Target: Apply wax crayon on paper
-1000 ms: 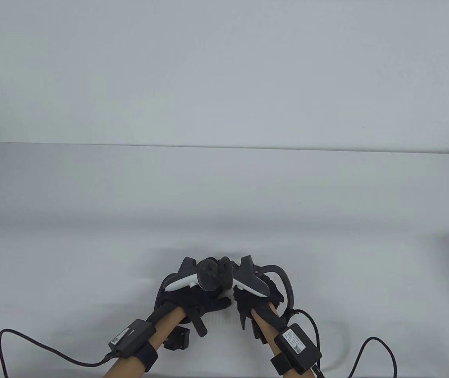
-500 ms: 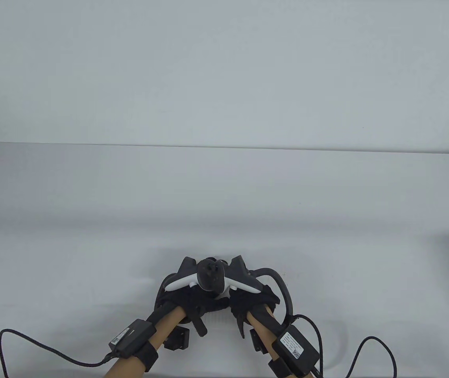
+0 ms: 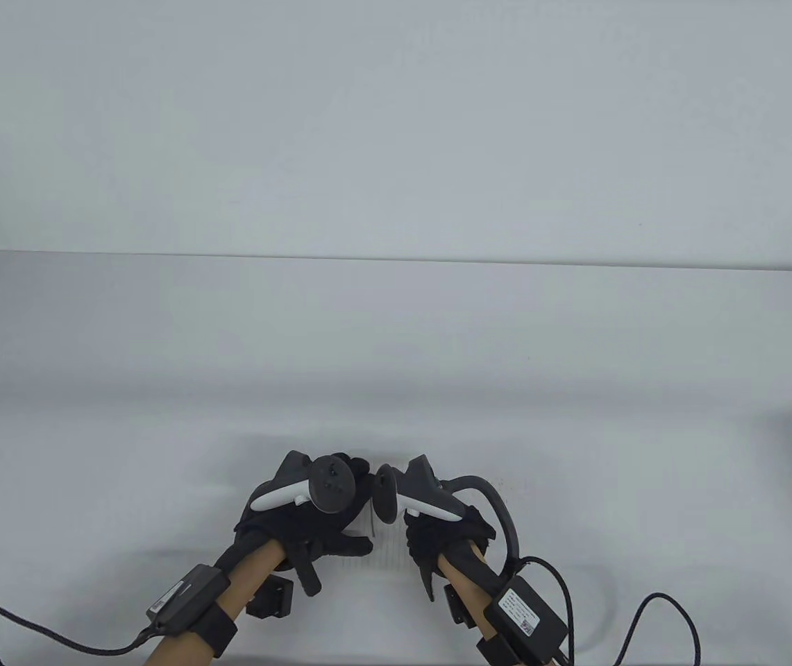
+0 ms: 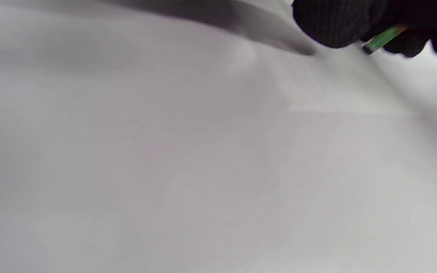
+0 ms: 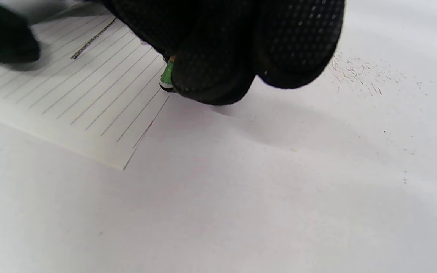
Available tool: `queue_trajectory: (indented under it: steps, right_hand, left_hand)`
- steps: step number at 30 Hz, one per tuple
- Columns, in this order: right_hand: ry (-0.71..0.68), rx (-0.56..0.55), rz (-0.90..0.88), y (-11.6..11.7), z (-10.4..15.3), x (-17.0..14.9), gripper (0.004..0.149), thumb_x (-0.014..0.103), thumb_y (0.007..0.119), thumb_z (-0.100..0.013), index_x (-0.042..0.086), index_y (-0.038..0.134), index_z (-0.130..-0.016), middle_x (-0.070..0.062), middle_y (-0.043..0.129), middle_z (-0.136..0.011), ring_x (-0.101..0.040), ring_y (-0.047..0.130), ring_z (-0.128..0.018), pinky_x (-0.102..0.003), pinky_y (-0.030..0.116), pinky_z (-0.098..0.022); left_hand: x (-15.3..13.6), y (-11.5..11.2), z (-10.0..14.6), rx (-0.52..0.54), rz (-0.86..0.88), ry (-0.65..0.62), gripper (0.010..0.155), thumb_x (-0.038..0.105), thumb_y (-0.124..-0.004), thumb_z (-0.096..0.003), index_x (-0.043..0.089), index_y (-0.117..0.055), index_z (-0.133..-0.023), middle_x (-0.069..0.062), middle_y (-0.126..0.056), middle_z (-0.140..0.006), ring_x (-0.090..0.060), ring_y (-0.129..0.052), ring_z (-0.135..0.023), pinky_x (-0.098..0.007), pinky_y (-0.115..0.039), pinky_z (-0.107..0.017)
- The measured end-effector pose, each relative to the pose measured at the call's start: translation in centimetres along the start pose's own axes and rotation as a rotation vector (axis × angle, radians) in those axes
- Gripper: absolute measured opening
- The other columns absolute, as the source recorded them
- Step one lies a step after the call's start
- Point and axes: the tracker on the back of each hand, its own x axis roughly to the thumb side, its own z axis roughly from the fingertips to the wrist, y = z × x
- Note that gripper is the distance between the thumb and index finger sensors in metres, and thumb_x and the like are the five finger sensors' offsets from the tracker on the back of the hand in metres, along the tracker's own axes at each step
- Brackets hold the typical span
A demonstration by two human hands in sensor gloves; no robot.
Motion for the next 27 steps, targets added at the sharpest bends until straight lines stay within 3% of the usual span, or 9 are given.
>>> queue_trajectory:
  steps: [3, 5, 8, 11, 15, 18, 27]
  right_hand:
    - [0.006, -0.011, 0.007, 0.1, 0.1, 0.0, 0.039, 0.022, 0.070, -0.054, 0.013, 0.072, -0.093, -0.014, 0.085, -0.080, -0.013, 0.091, -0.049, -0.035, 0.082, -0.040]
    - [-0.009, -0.030, 0.002, 0.0, 0.4, -0.1, 0.040, 0.022, 0.071, -0.054, 0.014, 0.073, -0.093, -0.014, 0.086, -0.080, -0.014, 0.093, -0.050, -0.035, 0.082, -0.041]
    - [-0.053, -0.186, -0.056, -0.7, 1.4, -0.4, 0.040, 0.023, 0.072, -0.054, 0.014, 0.073, -0.093, -0.014, 0.086, -0.081, -0.014, 0.093, -0.051, -0.036, 0.082, -0.042]
    - [-0.136, -0.260, -0.126, -1.0, 1.7, 0.2, 0.041, 0.023, 0.072, -0.054, 0.014, 0.073, -0.093, -0.013, 0.086, -0.080, -0.013, 0.093, -0.050, -0.035, 0.083, -0.041]
    - [-0.222, -0.245, -0.131, 0.0, 1.2, 2.1, 0.040, 0.024, 0.073, -0.053, 0.015, 0.073, -0.093, -0.013, 0.086, -0.082, -0.013, 0.094, -0.050, -0.034, 0.083, -0.042]
    - [-0.242, -0.299, -0.109, 0.3, 1.2, 2.8, 0.040, 0.024, 0.073, -0.053, 0.016, 0.074, -0.093, -0.013, 0.085, -0.084, -0.012, 0.094, -0.050, -0.034, 0.083, -0.042]
    - [-0.224, -0.286, -0.083, 0.9, 0.5, 3.3, 0.040, 0.025, 0.073, -0.053, 0.018, 0.074, -0.092, -0.013, 0.084, -0.085, -0.010, 0.093, -0.046, -0.033, 0.082, -0.039]
  left_hand:
    - [-0.7, -0.6, -0.3, 0.002, 0.115, -0.034, 0.090, 0.061, -0.063, -0.0530, 0.046, 0.011, -0.104, 0.021, 0.027, -0.107, -0.010, 0.034, -0.099, -0.049, 0.027, -0.065]
    - [-0.6, -0.5, -0.3, -0.021, 0.053, -0.014, 0.091, 0.062, -0.061, -0.0528, 0.046, 0.012, -0.103, 0.021, 0.028, -0.107, -0.010, 0.034, -0.099, -0.049, 0.026, -0.066]
    - [-0.6, -0.5, -0.4, -0.031, 0.071, -0.021, 0.091, 0.062, -0.061, -0.0530, 0.046, 0.014, -0.102, 0.021, 0.029, -0.106, -0.010, 0.035, -0.098, -0.050, 0.026, -0.065]
    - [-0.6, -0.5, -0.4, -0.031, 0.073, -0.021, 0.091, 0.062, -0.061, -0.0529, 0.046, 0.014, -0.102, 0.021, 0.030, -0.105, -0.009, 0.036, -0.098, -0.049, 0.027, -0.064]
    - [-0.6, -0.5, -0.4, -0.033, 0.076, -0.022, 0.091, 0.062, -0.061, -0.0529, 0.046, 0.014, -0.102, 0.022, 0.030, -0.105, -0.009, 0.036, -0.098, -0.048, 0.027, -0.064]
    - [-0.6, -0.5, -0.4, -0.032, 0.077, -0.021, 0.091, 0.062, -0.061, -0.0526, 0.047, 0.014, -0.102, 0.022, 0.030, -0.105, -0.009, 0.036, -0.098, -0.048, 0.027, -0.064]
    - [-0.6, -0.6, -0.4, -0.040, 0.085, -0.026, 0.091, 0.062, -0.061, -0.0527, 0.046, 0.015, -0.101, 0.022, 0.031, -0.104, -0.009, 0.037, -0.097, -0.048, 0.028, -0.063]
